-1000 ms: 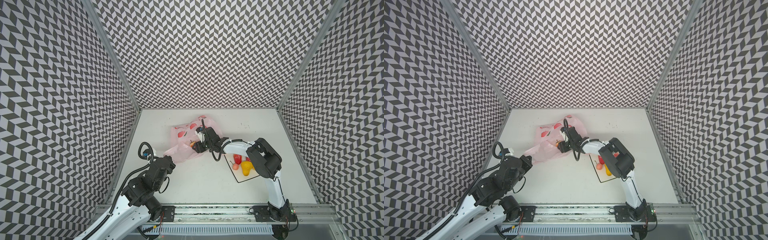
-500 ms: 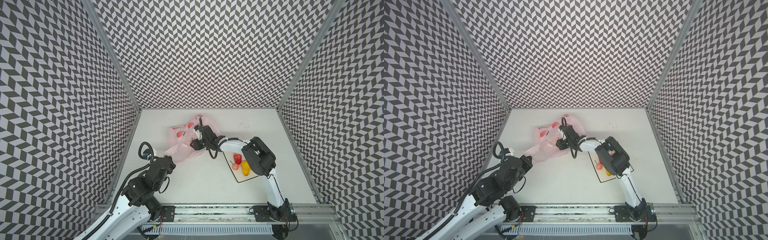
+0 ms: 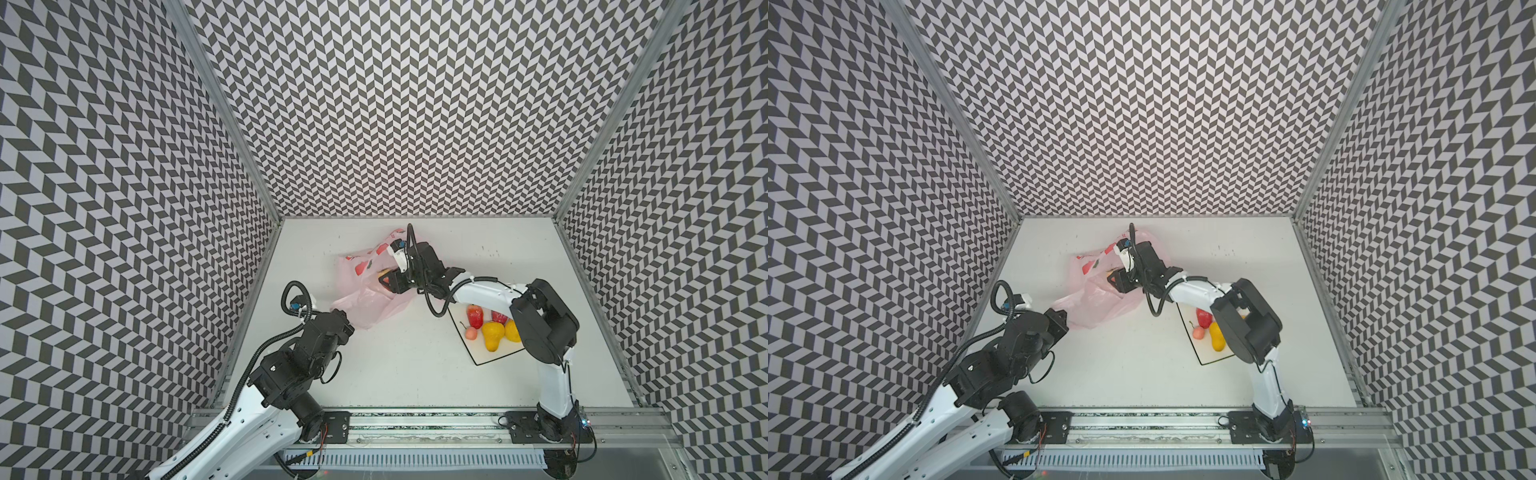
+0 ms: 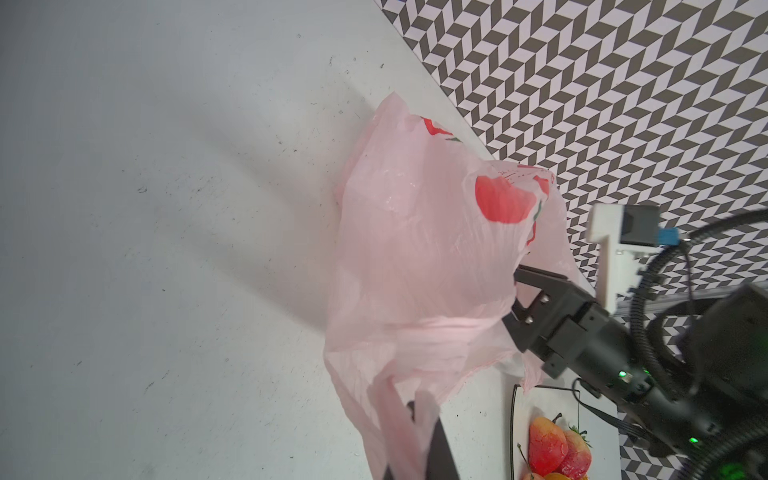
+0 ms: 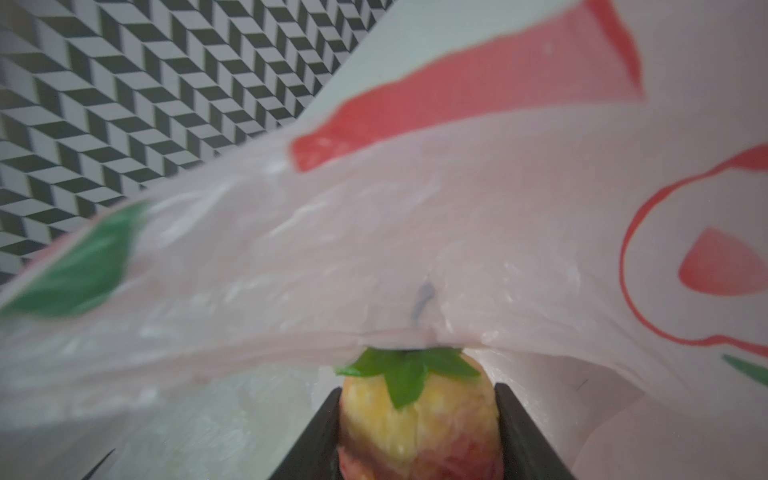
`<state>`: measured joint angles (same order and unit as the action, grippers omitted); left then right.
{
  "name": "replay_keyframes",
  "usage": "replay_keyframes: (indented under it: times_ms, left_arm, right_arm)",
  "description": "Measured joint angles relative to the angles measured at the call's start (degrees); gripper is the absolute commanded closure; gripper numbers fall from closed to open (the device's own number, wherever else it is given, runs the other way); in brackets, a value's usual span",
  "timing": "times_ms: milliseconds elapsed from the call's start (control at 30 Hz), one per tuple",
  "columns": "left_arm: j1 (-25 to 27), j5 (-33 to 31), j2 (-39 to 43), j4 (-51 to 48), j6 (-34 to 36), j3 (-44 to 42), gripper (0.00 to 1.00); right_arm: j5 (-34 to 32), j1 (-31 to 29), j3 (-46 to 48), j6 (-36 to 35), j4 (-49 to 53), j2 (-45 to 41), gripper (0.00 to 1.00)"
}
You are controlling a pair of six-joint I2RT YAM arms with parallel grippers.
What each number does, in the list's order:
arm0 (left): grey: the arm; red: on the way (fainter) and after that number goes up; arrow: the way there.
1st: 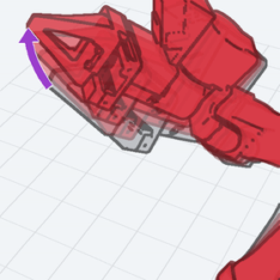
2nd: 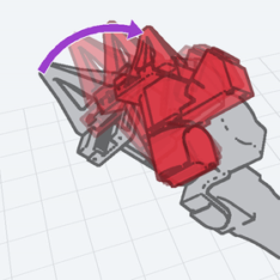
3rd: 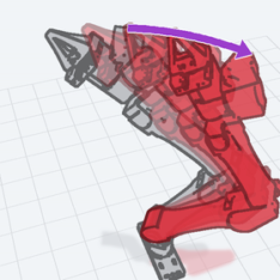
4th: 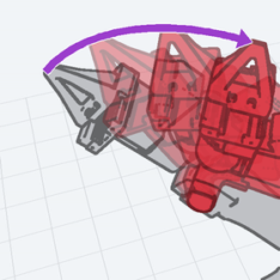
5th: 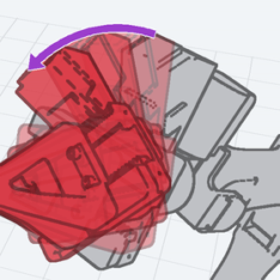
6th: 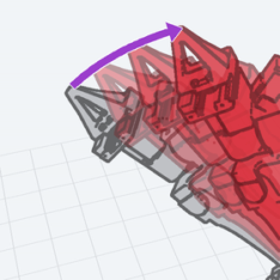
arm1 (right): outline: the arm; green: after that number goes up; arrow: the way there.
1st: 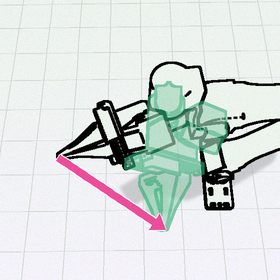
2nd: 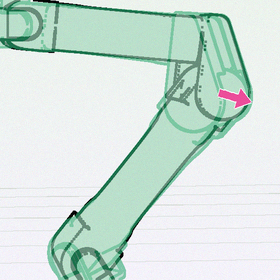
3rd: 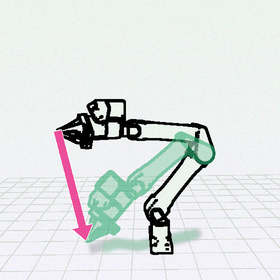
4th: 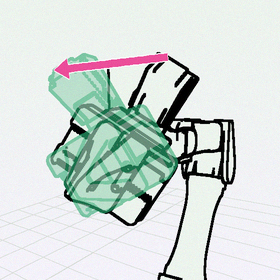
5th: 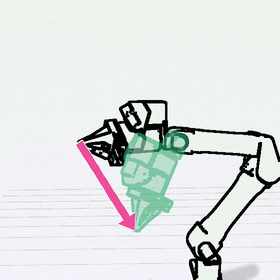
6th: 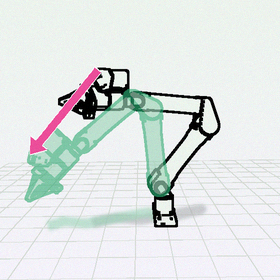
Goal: Take the fake fruits out of the plastic bag
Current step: 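Lift the apple out of the bag with the right gripper toward the tray, then lower the apple onto the tray and open the right gripper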
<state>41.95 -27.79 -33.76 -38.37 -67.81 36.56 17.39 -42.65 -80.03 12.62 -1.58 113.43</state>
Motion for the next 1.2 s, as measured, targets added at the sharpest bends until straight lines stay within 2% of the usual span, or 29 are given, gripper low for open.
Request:
replay_keyframes:
  times_ms: [100, 267, 500, 700, 900, 1067, 1200]
  left_arm:
    - [0.00, -0.04, -0.42, 0.79, 0.24, 0.02, 1.00]
    - [0.00, -0.24, -0.44, 1.62, 0.48, 0.11, 1.00]
    - [-0.11, -0.66, -0.35, 2.36, 0.68, 0.11, 1.00]
    - [-0.13, -0.68, 0.31, 2.36, 0.66, 0.09, 1.00]
    - [-0.24, -0.66, 0.92, 2.36, 0.66, -0.13, 1.00]
    - [-0.37, -0.66, 1.25, 2.38, 0.66, -0.20, 1.00]
    - [-0.37, -0.61, 1.70, 2.38, 0.68, -0.44, 1.00]
  right_arm:
    - [2.80, -0.04, 0.09, -2.12, 0.85, -2.67, 0.59]
    - [7.19, -0.09, 2.01, -5.95, 7.96, -7.15, 0.60]
    - [8.28, -0.09, 12.20, -9.55, 21.81, -18.53, 0.60]
    - [0.85, 1.95, 20.55, -5.01, 27.93, -33.29, 0.63]
    - [-9.16, 10.56, 26.60, 2.97, 27.89, -44.61, 0.61]
    - [-16.44, 19.98, 29.42, 8.24, 27.65, -44.61, 0.60]
    - [-19.23, 22.73, 29.09, 9.97, 25.49, -39.69, 0.61]
